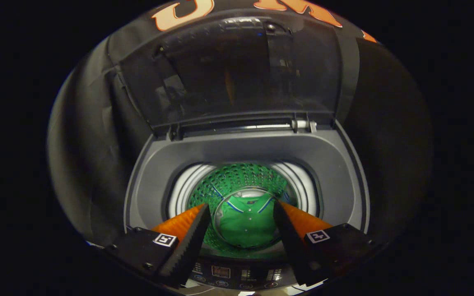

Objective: Put the clothes into the washing machine and then close the washing machine lid.

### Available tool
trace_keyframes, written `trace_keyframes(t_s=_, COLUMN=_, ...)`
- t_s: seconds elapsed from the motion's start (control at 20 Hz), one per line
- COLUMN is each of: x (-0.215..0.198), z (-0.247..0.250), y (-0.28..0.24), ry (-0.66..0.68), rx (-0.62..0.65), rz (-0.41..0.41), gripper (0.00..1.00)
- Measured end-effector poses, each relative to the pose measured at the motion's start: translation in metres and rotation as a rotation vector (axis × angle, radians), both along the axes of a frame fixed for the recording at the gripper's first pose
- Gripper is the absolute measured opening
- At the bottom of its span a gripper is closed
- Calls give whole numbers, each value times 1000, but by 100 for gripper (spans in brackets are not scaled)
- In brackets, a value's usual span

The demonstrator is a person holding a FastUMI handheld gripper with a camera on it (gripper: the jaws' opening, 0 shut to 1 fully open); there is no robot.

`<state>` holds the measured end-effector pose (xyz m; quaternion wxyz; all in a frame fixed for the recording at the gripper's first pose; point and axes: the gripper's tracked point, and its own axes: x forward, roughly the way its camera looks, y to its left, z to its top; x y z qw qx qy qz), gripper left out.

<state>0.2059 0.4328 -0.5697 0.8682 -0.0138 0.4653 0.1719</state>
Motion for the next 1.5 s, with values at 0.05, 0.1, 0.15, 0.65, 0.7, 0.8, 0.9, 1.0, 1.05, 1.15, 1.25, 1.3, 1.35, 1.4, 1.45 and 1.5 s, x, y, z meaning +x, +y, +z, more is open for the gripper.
trace_keyframes(t_s=0.05, x=2, z=15, y=4, ry=-30, rx=19, rz=0, gripper=99)
trace_keyframes(t_s=0.1, x=7, z=30, y=9, ry=-68, rx=40, rz=-2, gripper=99)
trace_keyframes(t_s=0.15, x=13, z=48, y=14, ry=-108, rx=57, rz=0, gripper=99)
trace_keyframes(t_s=0.65, x=113, z=277, y=60, ry=-487, rx=233, rz=58, gripper=98)
trace_keyframes(t_s=0.7, x=128, z=286, y=58, ry=-520, rx=224, rz=54, gripper=98)
trace_keyframes(t_s=0.8, x=156, z=302, y=54, ry=-561, rx=195, rz=43, gripper=98)
trace_keyframes(t_s=0.9, x=180, z=306, y=52, ry=-573, rx=185, rz=26, gripper=98)
trace_keyframes(t_s=1.0, x=201, z=305, y=49, ry=-575, rx=175, rz=8, gripper=98)
trace_keyframes(t_s=1.05, x=211, z=301, y=45, ry=-574, rx=166, rz=-1, gripper=98)
trace_keyframes(t_s=1.15, x=228, z=293, y=40, ry=-558, rx=151, rz=-22, gripper=98)
trace_keyframes(t_s=1.25, x=240, z=282, y=36, ry=-540, rx=137, rz=-39, gripper=98)
trace_keyframes(t_s=1.3, x=248, z=276, y=34, ry=-535, rx=121, rz=-45, gripper=98)
trace_keyframes(t_s=1.35, x=256, z=268, y=32, ry=-533, rx=100, rz=-51, gripper=98)
trace_keyframes(t_s=1.4, x=263, z=260, y=28, ry=-528, rx=80, rz=-57, gripper=98)
trace_keyframes(t_s=1.45, x=268, z=250, y=24, ry=-515, rx=60, rz=-62, gripper=98)
trace_keyframes(t_s=1.5, x=273, z=240, y=21, ry=-504, rx=40, rz=-76, gripper=98)
